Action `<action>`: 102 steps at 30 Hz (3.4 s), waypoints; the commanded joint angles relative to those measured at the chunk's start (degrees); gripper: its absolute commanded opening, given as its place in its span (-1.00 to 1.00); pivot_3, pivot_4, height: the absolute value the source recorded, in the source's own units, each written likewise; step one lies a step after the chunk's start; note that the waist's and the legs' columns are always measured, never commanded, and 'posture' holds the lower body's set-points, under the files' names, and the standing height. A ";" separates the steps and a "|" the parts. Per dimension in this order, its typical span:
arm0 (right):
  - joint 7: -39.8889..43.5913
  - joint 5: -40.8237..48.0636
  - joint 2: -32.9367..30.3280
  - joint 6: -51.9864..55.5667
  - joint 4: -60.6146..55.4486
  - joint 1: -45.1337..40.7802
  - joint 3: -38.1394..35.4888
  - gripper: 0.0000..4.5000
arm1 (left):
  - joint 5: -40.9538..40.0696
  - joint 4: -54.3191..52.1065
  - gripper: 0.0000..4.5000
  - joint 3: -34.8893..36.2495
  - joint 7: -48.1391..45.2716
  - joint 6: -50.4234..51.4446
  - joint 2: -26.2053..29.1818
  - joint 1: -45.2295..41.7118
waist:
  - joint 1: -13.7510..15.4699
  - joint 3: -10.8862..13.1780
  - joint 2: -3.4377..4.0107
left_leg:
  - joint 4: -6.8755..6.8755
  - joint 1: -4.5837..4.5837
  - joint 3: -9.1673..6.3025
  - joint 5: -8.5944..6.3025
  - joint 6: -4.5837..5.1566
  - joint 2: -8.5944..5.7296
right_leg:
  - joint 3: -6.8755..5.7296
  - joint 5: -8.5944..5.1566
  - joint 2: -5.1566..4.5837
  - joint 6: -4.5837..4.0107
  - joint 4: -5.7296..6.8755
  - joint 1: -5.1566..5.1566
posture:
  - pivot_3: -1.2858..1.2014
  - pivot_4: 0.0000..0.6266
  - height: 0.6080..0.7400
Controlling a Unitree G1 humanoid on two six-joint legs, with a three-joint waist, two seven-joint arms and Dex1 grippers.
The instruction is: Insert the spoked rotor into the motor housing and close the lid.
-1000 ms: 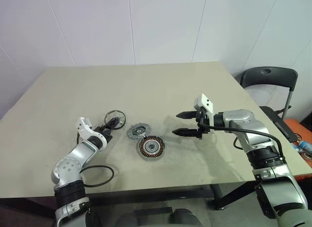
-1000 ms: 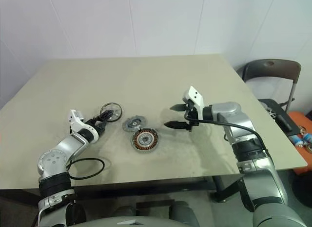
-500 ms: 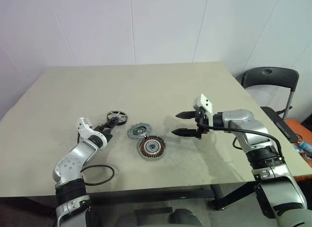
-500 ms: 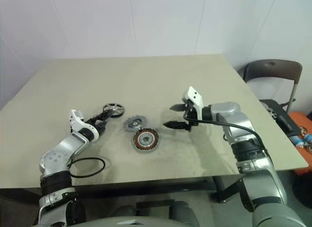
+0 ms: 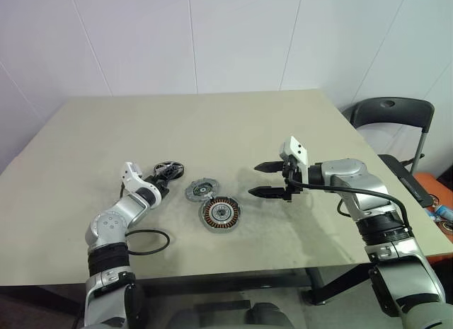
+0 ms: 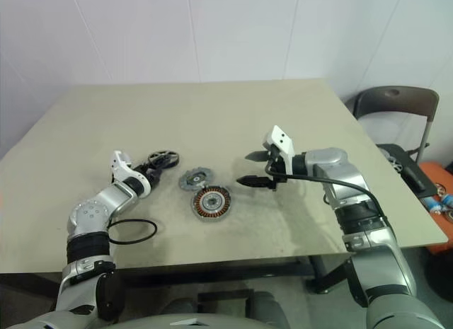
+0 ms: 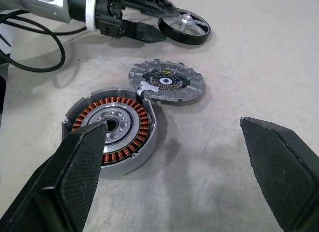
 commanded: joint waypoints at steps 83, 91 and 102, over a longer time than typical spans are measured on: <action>4.23 3.94 -5.01 -19.57 -8.83 17.12 -6.36 1.00 | -52.44 -9.00 -0.81 -17.89 -2.80 24.89 14.61 10.55 | 0.07 0.00 0.01 | 0.18 -0.60 -0.03 0.11 -0.14 -0.03 | 0.09 0.00 0.04 -0.01 0.31 -0.68 | 0.03 -1.00 1.00; 3.88 3.70 -5.11 -19.46 -8.43 16.58 -6.01 1.00 | -52.02 -9.36 -0.81 -19.12 -2.15 23.91 15.08 11.66 | 0.04 -0.01 0.01 | 0.19 -0.60 -0.03 0.11 -0.14 -0.06 | 0.09 0.00 0.05 -0.01 0.31 -0.68 | 0.03 -1.00 1.00; 3.97 3.75 -4.91 -19.56 -7.72 15.83 -5.73 1.00 | -52.15 -10.18 -0.81 -19.78 -1.46 23.42 15.34 12.34 | 0.05 -0.01 0.01 | 0.19 -0.59 -0.03 0.12 -0.14 -0.07 | 0.08 0.00 0.05 -0.01 0.32 -0.68 | 0.03 -1.00 1.00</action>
